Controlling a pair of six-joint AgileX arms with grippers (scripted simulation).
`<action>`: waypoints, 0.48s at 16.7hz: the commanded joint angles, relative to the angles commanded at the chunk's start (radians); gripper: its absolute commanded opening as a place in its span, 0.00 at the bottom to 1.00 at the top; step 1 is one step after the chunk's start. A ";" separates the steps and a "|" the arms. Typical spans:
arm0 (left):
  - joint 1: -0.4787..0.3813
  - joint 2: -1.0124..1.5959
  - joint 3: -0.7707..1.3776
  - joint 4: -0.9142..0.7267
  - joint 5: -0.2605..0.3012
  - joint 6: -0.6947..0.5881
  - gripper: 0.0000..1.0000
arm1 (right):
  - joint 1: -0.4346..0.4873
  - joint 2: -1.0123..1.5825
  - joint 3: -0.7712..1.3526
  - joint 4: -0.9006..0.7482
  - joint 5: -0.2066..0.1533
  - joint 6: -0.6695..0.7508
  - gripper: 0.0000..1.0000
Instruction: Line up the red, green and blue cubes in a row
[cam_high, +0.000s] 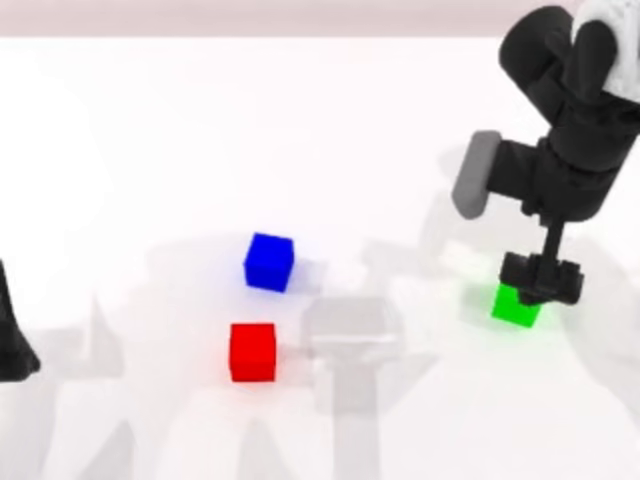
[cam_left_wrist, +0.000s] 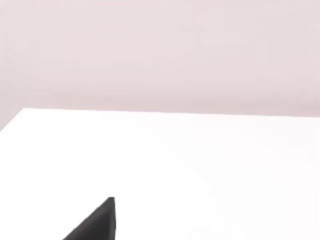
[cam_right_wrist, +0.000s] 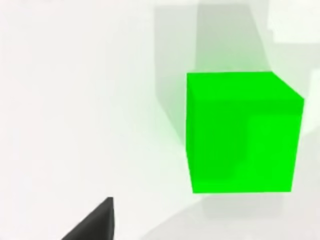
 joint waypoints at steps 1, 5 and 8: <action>0.003 -0.018 -0.007 0.013 0.001 0.012 1.00 | 0.004 0.016 0.015 -0.009 0.000 -0.008 1.00; 0.004 -0.026 -0.009 0.019 0.002 0.017 1.00 | 0.005 0.022 0.022 -0.013 0.000 -0.011 1.00; 0.004 -0.026 -0.009 0.019 0.002 0.017 1.00 | 0.002 0.026 0.005 0.006 0.000 -0.011 1.00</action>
